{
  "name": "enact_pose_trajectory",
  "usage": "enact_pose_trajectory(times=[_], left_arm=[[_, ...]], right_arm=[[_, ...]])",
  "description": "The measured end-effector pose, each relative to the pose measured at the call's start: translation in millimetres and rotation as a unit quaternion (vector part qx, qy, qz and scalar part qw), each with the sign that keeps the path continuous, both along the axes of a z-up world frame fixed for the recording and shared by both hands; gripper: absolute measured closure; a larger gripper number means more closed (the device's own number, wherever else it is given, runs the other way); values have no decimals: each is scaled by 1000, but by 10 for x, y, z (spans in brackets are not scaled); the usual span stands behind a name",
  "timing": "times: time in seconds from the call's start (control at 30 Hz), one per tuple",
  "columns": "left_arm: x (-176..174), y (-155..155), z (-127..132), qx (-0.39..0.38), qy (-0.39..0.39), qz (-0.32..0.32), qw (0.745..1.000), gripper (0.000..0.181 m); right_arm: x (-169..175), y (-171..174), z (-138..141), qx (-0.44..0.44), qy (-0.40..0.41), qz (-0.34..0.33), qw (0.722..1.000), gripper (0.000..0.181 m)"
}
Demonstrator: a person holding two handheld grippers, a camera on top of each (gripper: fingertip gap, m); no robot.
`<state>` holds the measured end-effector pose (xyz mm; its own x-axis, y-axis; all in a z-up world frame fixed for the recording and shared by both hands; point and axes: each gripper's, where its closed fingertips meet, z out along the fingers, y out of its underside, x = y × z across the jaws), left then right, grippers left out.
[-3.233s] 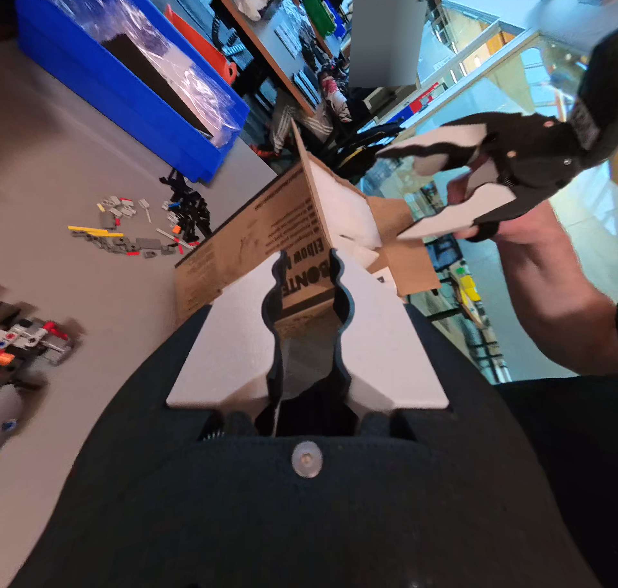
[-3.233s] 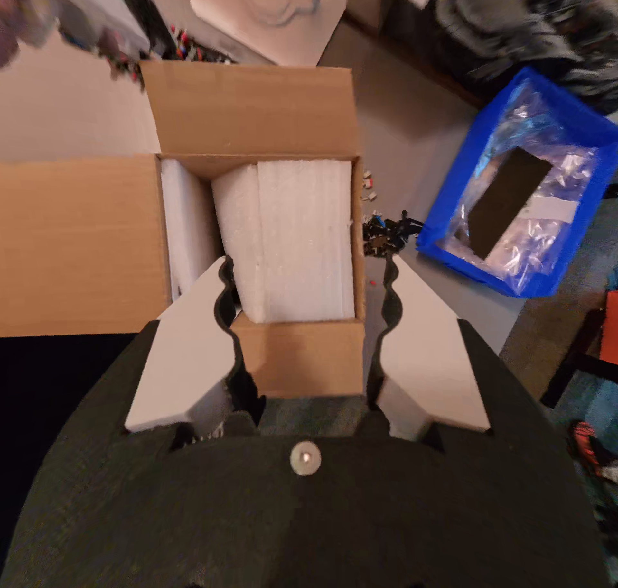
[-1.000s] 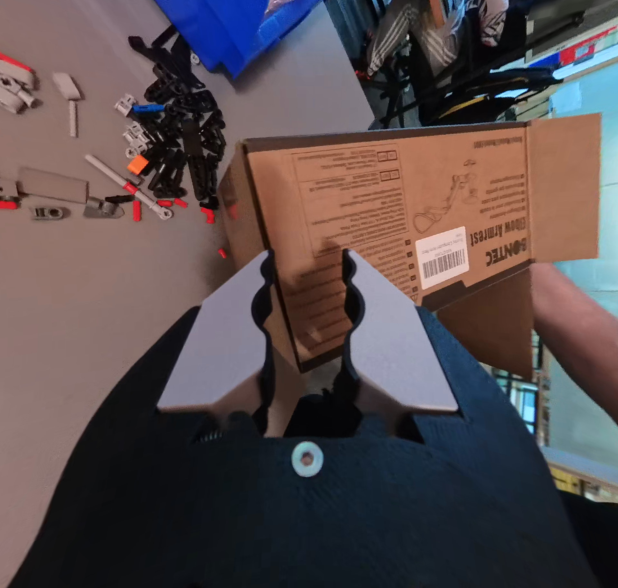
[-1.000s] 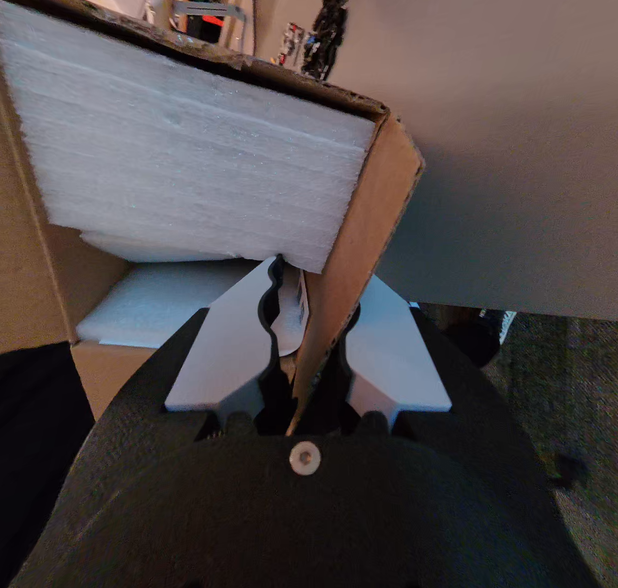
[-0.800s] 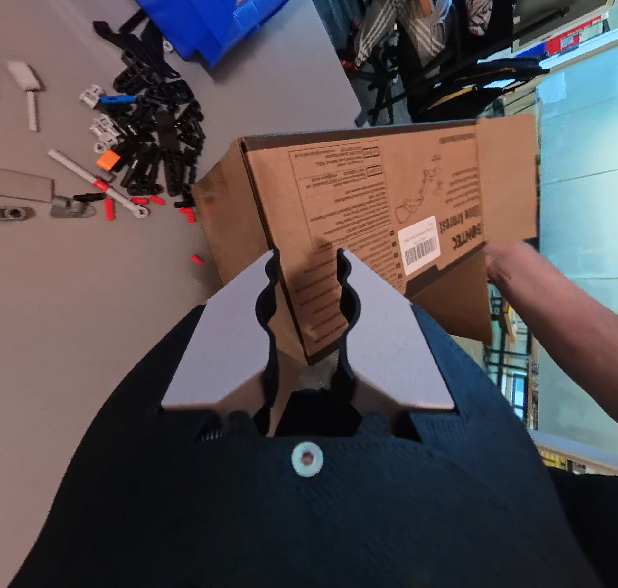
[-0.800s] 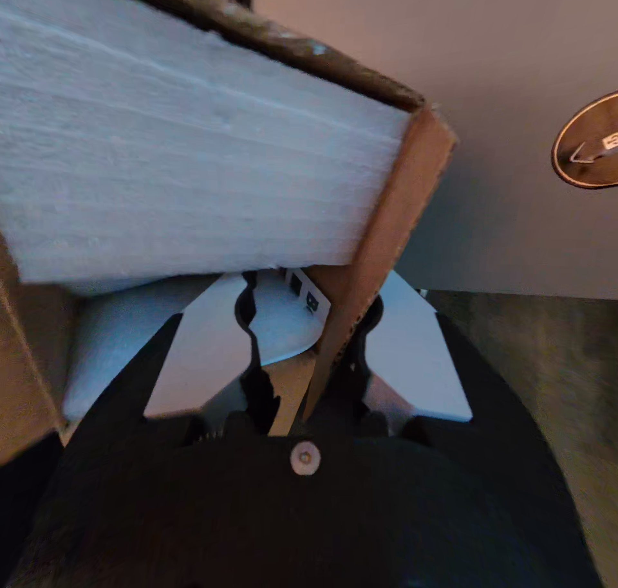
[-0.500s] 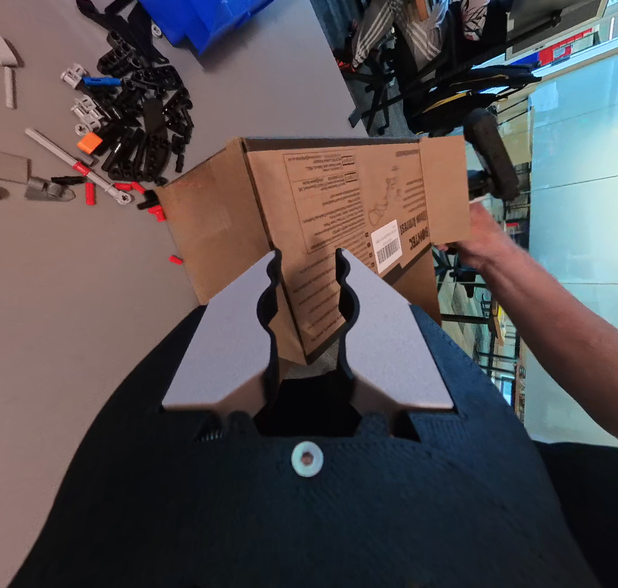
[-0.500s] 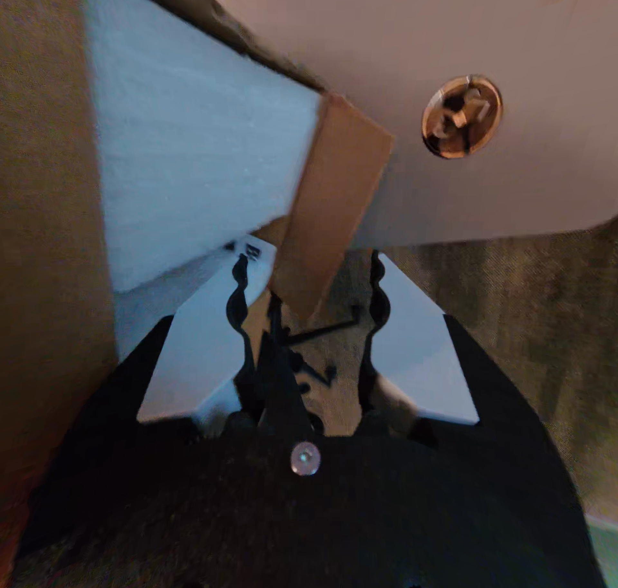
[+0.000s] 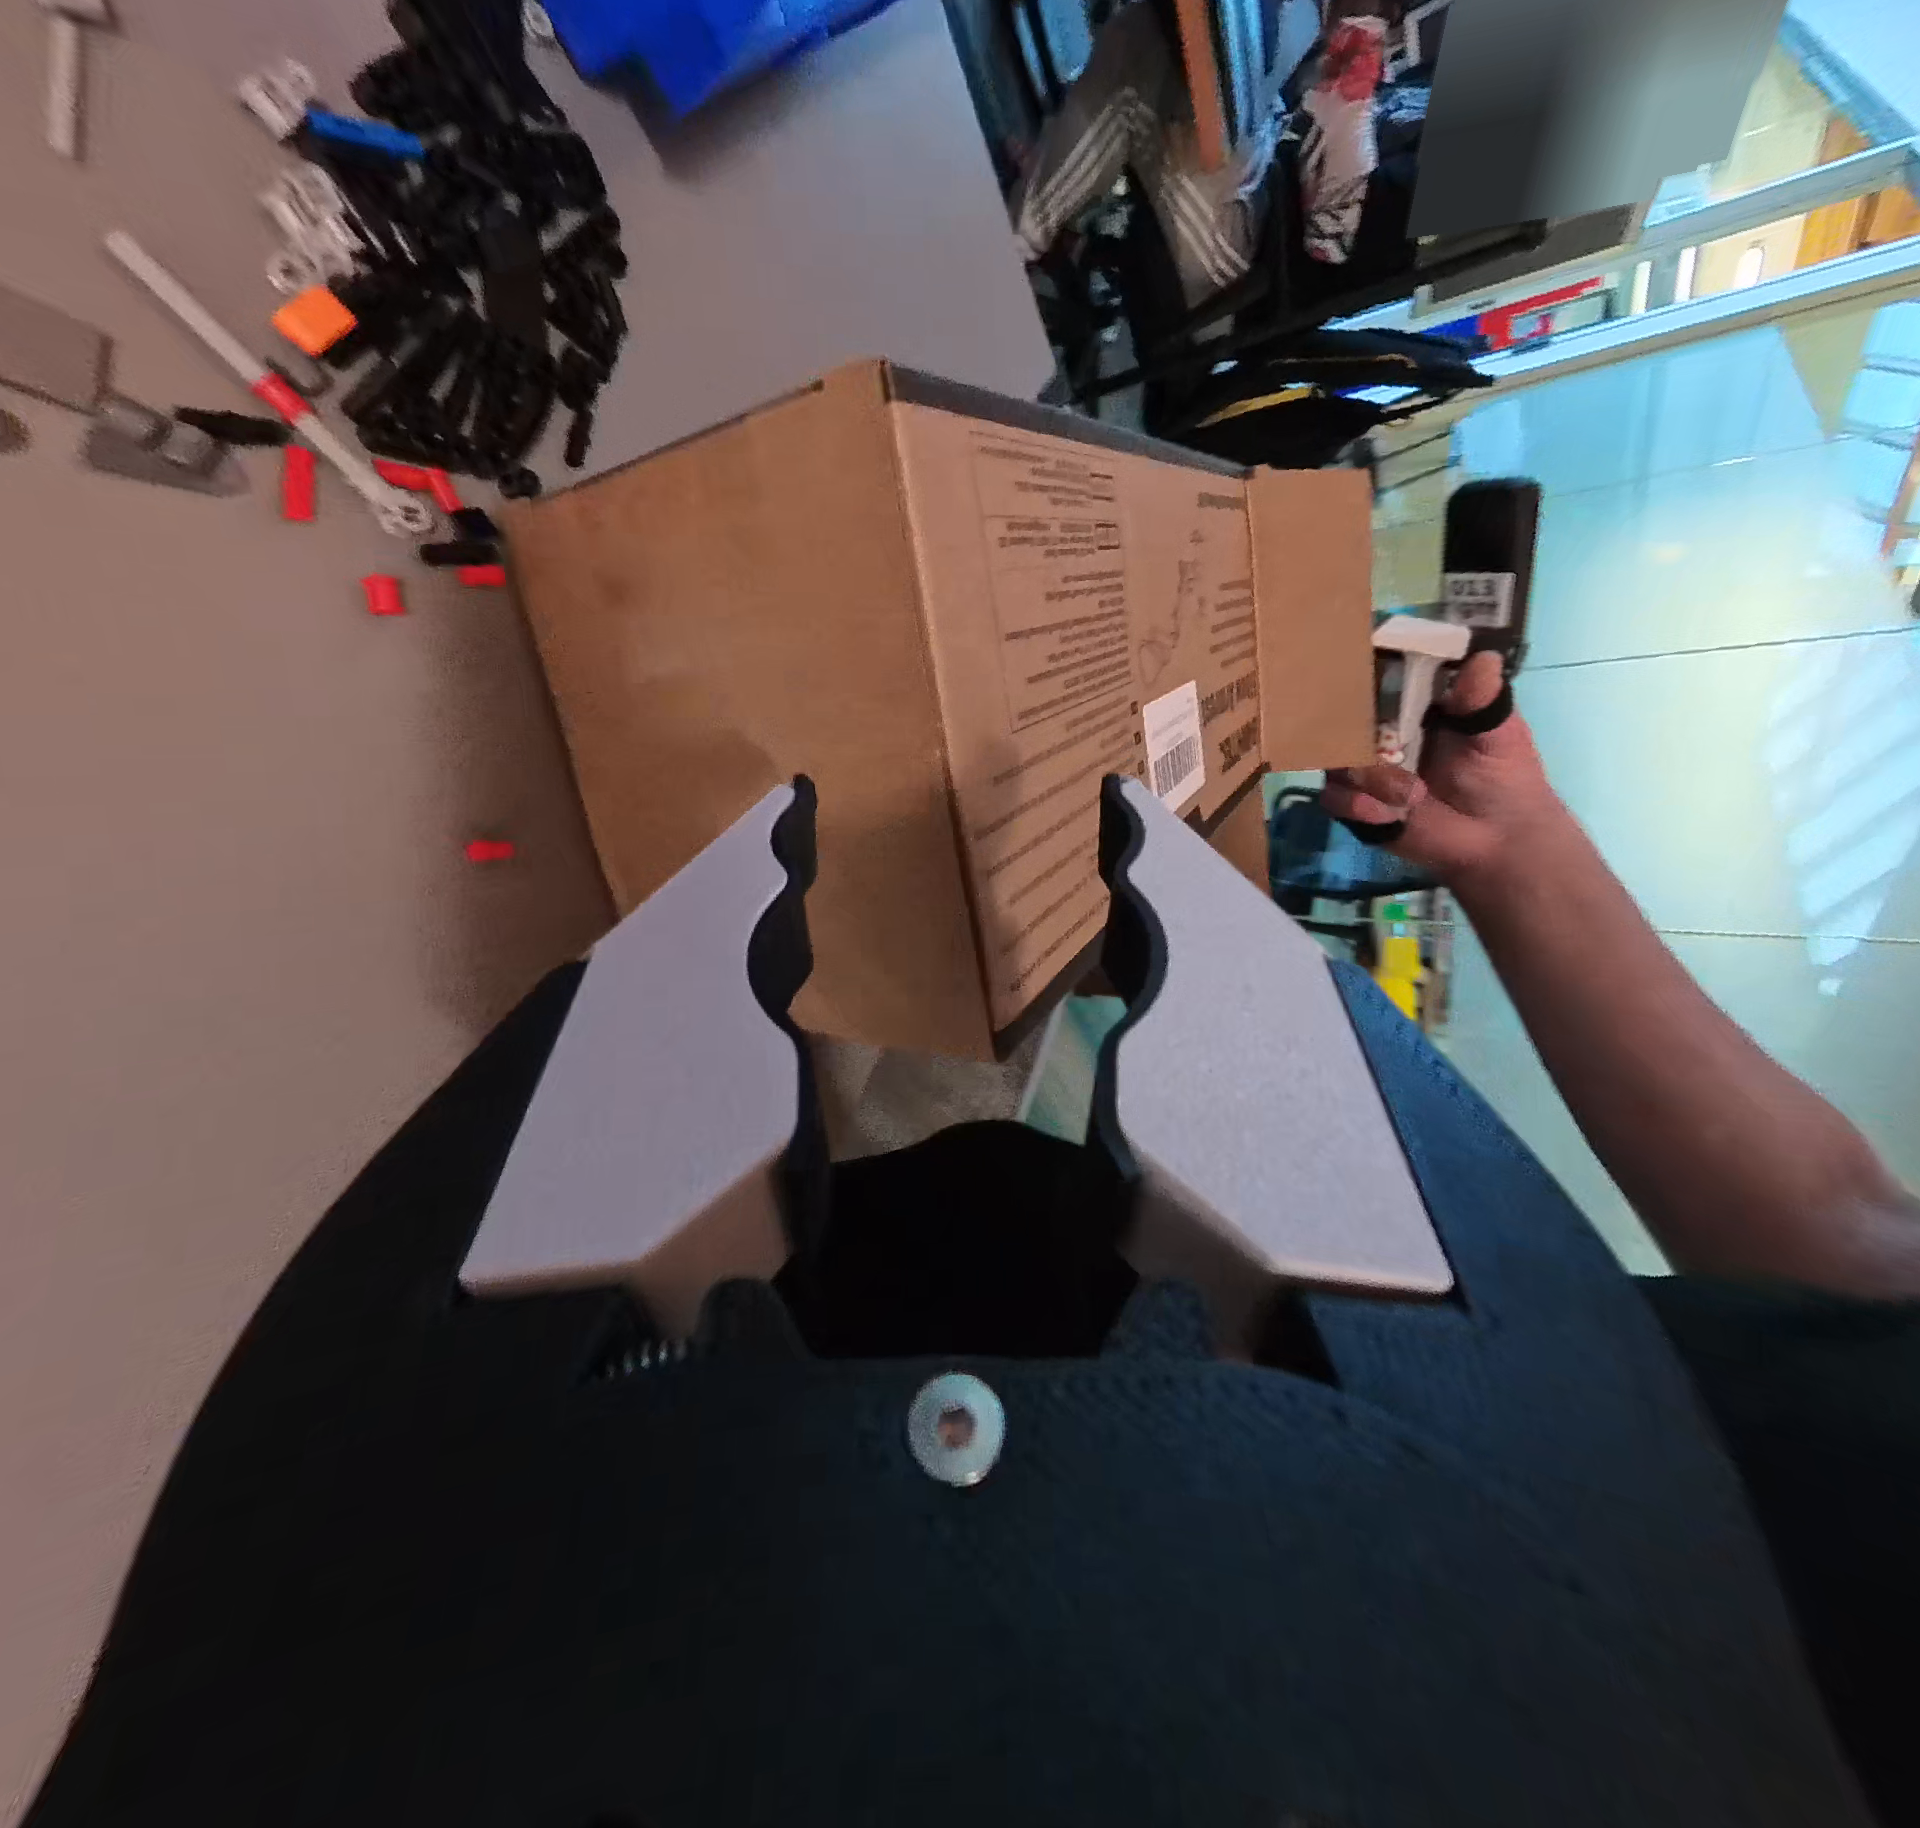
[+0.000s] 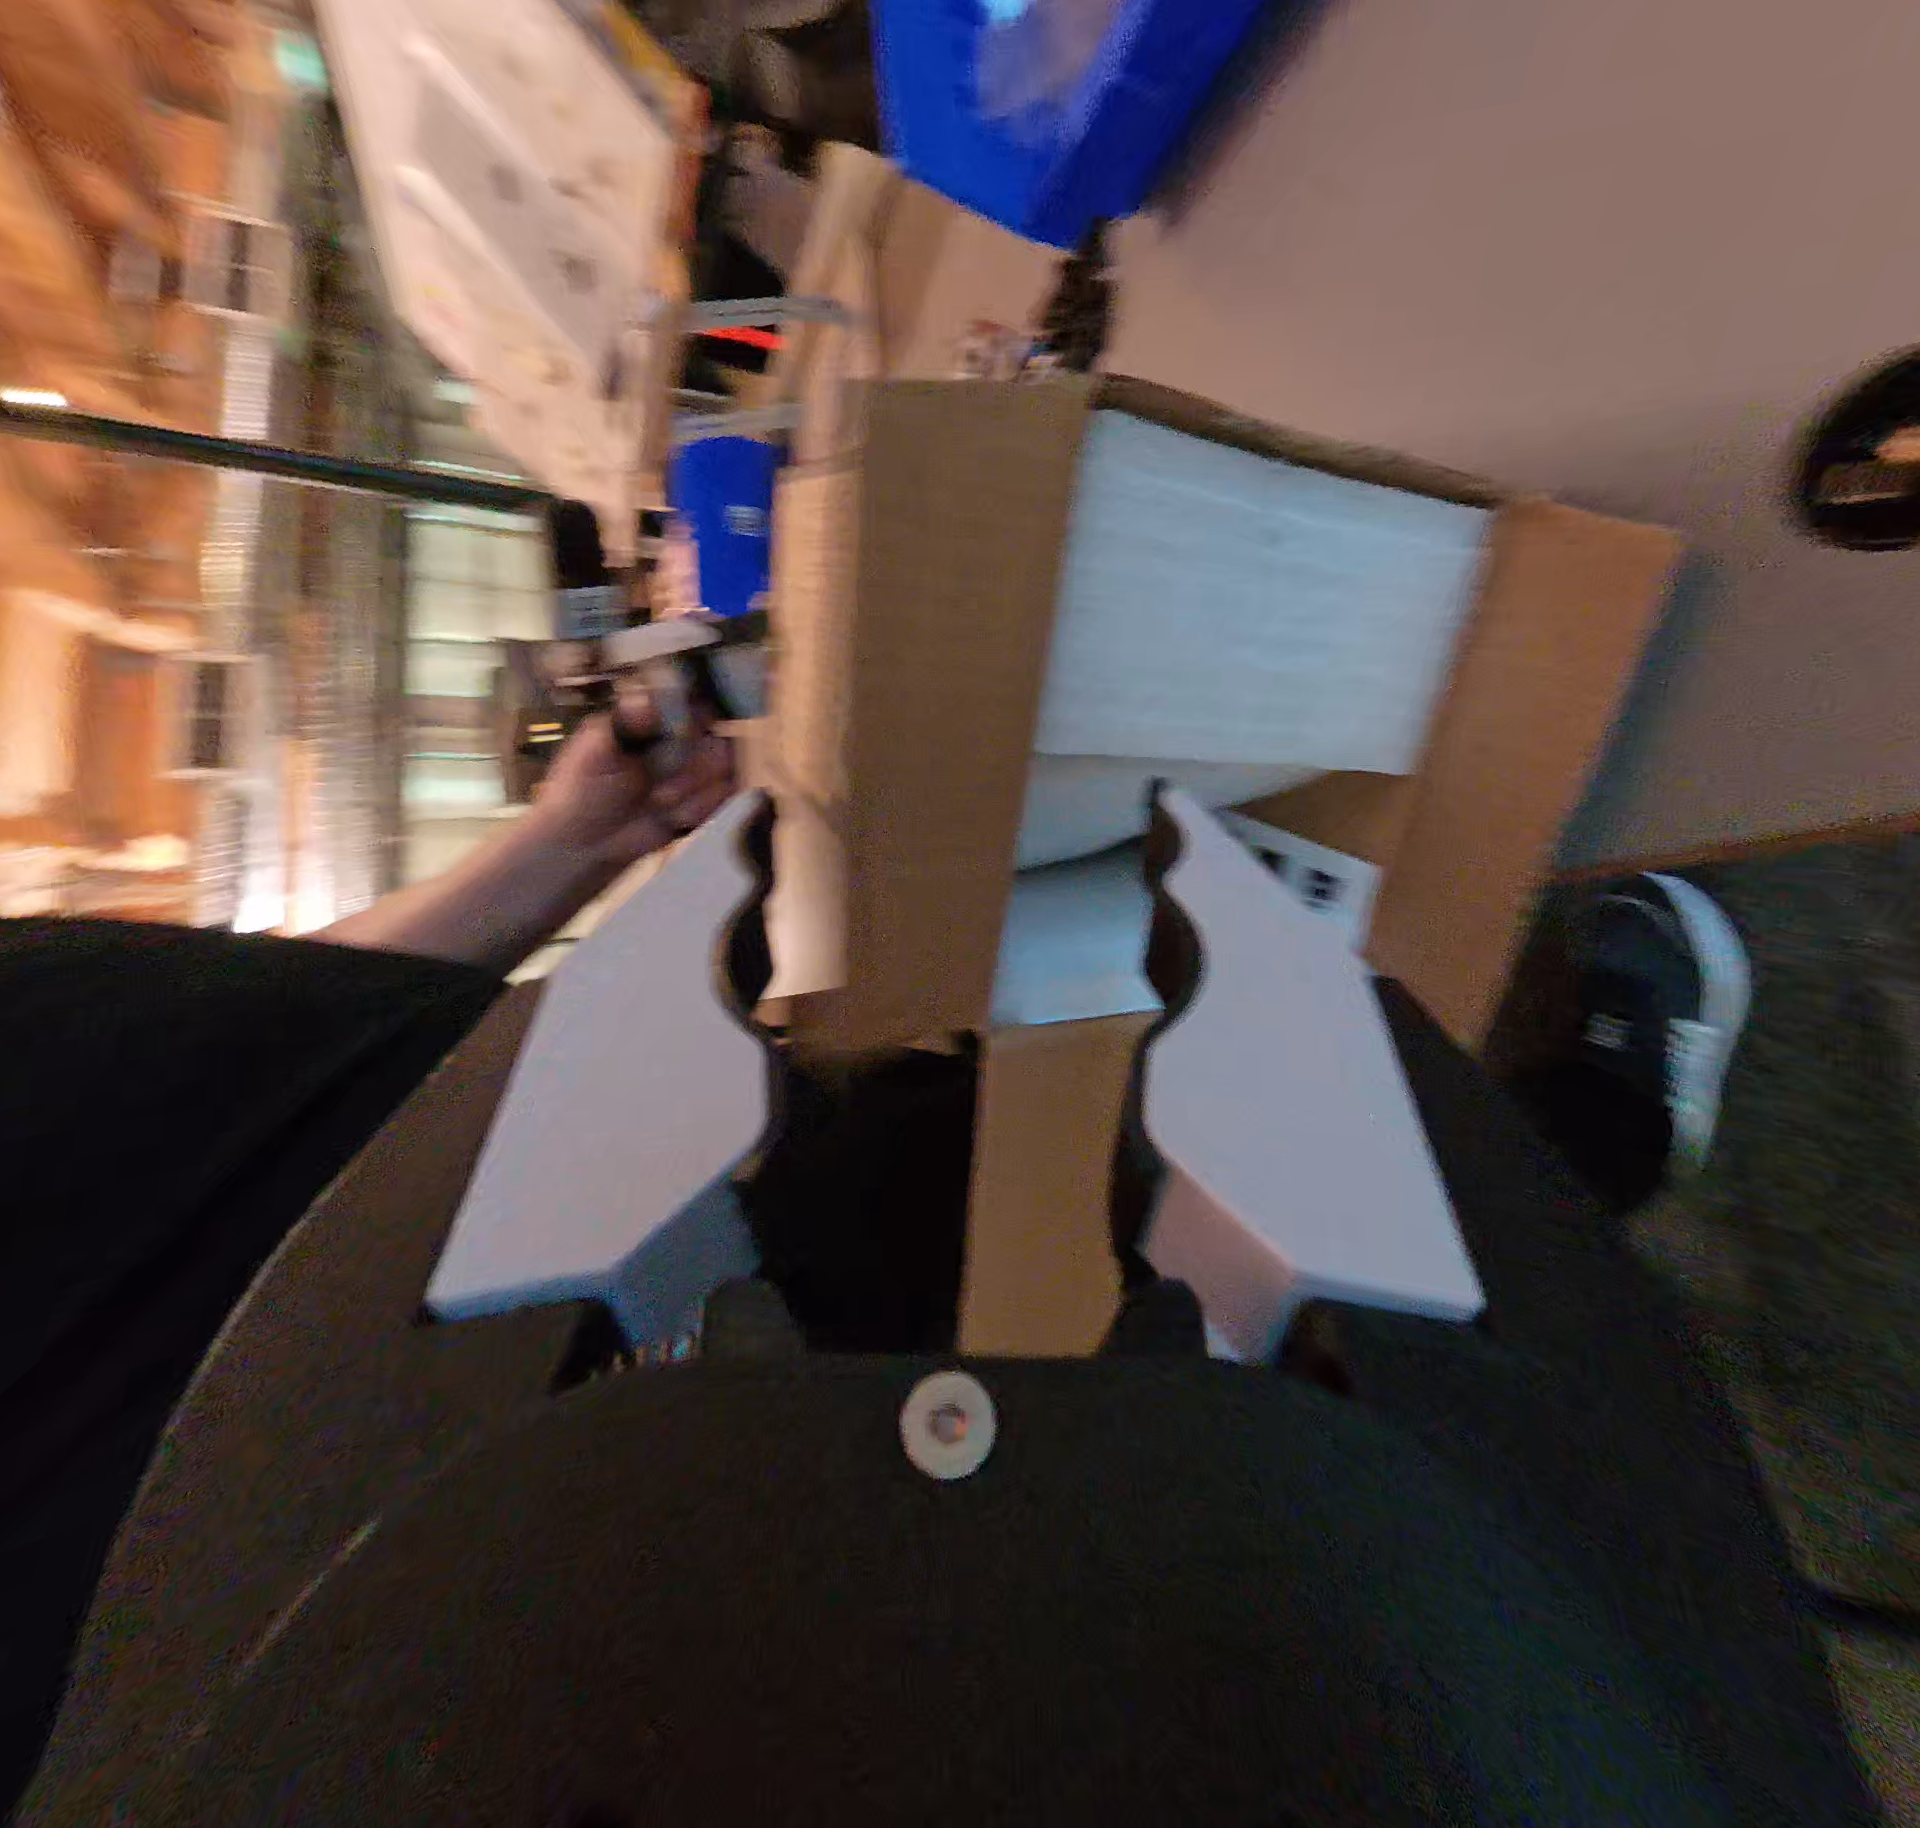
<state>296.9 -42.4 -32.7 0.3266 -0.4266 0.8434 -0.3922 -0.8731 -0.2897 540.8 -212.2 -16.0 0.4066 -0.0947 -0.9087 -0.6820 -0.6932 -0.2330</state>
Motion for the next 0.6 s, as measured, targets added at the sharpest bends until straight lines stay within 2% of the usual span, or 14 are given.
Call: enact_pose_trajectory(times=[0.03,0.13,0.17,0.33,0.4,0.5,0.53,0.6], left_arm=[[38,-8,-10,-9,-12,2,1000,129],[150,-53,-56,-10,-15,-21,1000,129],[193,-72,-47,-16,-21,-24,999,129],[168,-87,-103,-33,-13,-22,999,125],[136,-97,-123,-29,-11,-18,999,127],[69,-74,-134,-29,-9,-3,1000,129],[30,-64,-136,-31,-7,7,999,1],[-85,-80,-140,-37,-4,25,999,9]], right_arm=[[-44,16,99,20,31,4,999,107],[-179,48,-85,-18,-11,42,999,108],[-262,109,-81,-14,-1,53,999,111],[-445,281,-221,-28,-67,84,994,135],[-524,272,-356,-51,-119,114,985,154],[-590,345,-346,-41,-91,93,991,159],[-638,346,-341,-36,-85,99,991,160],[-751,349,-327,-20,-75,111,991,162]])
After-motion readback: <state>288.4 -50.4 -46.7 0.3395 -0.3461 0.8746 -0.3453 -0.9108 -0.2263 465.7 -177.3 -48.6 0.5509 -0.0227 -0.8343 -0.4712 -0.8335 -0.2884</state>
